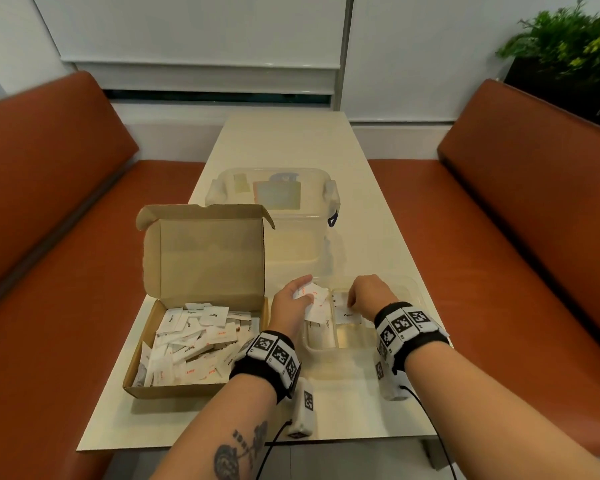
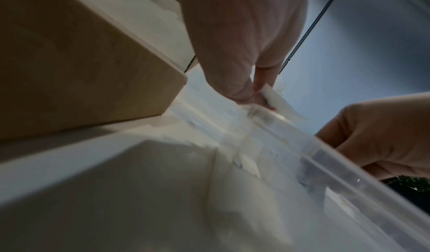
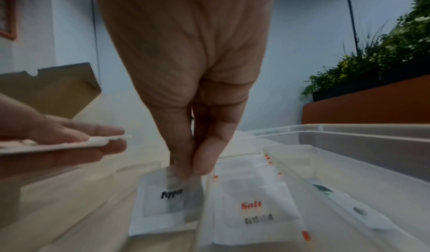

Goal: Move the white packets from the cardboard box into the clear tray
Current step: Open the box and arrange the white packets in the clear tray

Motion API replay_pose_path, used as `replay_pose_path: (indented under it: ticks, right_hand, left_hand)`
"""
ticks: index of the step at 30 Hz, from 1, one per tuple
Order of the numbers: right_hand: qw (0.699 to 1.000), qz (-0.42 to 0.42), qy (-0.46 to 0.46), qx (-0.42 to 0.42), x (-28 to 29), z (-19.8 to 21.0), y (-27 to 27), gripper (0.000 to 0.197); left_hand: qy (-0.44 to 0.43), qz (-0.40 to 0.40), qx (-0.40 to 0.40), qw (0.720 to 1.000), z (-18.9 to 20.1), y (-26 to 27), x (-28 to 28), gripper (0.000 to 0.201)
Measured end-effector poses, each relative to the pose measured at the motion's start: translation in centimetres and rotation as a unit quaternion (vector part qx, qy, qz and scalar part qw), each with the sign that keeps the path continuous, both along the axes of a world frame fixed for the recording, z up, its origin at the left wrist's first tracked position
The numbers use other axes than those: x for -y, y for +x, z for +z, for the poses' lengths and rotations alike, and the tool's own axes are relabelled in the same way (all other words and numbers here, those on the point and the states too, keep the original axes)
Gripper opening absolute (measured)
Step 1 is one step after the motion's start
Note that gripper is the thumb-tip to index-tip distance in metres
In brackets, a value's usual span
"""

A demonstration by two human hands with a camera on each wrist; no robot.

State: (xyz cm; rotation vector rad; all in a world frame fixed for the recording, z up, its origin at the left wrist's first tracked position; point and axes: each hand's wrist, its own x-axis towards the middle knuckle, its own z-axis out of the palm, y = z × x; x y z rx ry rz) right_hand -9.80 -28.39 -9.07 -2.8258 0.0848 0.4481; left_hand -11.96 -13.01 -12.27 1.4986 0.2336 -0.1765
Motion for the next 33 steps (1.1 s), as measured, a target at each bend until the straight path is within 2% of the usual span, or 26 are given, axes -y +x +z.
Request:
replay_pose_path:
  ticks: [8,23,28,31,33]
  right_hand:
    - [0.999,0.016,-0.031,-0.004,-0.4,-0.6,0.5,0.025]
    - [0.996,0.064,-0.043,0.042,-0.5,-1.7,0.1,0.016]
    - [0.992,0.008,0.059,0.113,-0.8,-1.2,0.0,0.008]
    - [0.976,-0.033,0.177,0.119,-1.7,-0.4,-0.1,0.023]
    - [0.969,-0.044,0.221,0.104,-2.2,-0.1,-0.3,0.023]
  left_hand:
    - [0.003,-0.012,-0.001,1.000,-0.2,0.3,-0.1,0.042]
    - [0.039,-0.020,0.011,0.999,-0.4,0.6,-0.1,0.041]
    - [0.046,-0.024,0.019,0.998,-0.3,0.5,-0.1,0.041]
    - [0.048,-0.025,0.027,0.998,-0.3,0.6,-0.1,0.041]
    - [0.050,-0.025,0.032,0.998,-0.4,0.6,-0.1,0.042]
